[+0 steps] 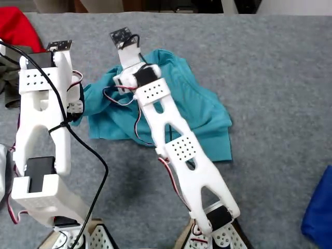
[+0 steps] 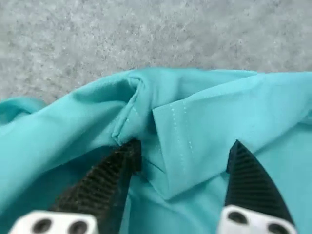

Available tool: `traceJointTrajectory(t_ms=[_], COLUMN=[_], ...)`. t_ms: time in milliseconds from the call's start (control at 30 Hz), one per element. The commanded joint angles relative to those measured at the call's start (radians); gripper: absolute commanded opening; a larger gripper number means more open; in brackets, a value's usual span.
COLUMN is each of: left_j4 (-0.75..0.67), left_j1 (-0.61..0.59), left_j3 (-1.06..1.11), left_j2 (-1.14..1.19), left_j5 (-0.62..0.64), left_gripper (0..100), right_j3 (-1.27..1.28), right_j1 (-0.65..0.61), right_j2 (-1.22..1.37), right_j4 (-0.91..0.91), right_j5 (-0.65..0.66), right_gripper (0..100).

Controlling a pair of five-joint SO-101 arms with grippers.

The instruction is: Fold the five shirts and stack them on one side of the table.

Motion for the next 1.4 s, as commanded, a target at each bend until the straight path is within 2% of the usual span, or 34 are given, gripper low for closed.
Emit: traceJointTrajectory(t_ms=[0, 67, 200, 300, 533, 767, 1000, 1167, 1367], left_j4=[0.009, 0.009, 0.009, 0.009, 0.009, 0.009, -0.048, -0.061, -0.060], left_j1=[0.005, 0.005, 0.005, 0.005, 0.005, -0.002, -0.141, -0.212, -0.232], left_j3=[0.002, 0.002, 0.002, 0.002, 0.002, 0.000, -0.011, -0.009, -0.009], left_j2=[-0.045, -0.045, -0.045, -0.045, -0.044, -0.044, -0.045, -0.051, -0.053], left_j5=[0.008, 0.008, 0.008, 0.008, 0.008, 0.008, 0.052, 0.063, 0.061], left_gripper=[2, 2, 2, 2, 2, 2, 2, 2, 2], right_j3=[-0.053, -0.059, -0.061, -0.061, -0.061, -0.061, -0.061, -0.051, -0.058], right_j1=[0.004, 0.022, 0.077, 0.111, 0.151, 0.193, 0.232, 0.251, 0.289], right_j2=[0.013, 0.021, 0.022, 0.022, -0.024, -0.188, -0.334, -0.392, -0.331], right_j4=[-0.063, -0.086, -0.137, -0.166, -0.166, -0.121, -0.040, 0.068, 0.267], right_j5=[-0.003, -0.003, -0.003, -0.003, -0.006, -0.003, -0.003, -0.002, -0.002], right_gripper=[28.9, 25.3, 11.1, 6.5, 6.3, 6.5, 6.5, 6.6, 6.6])
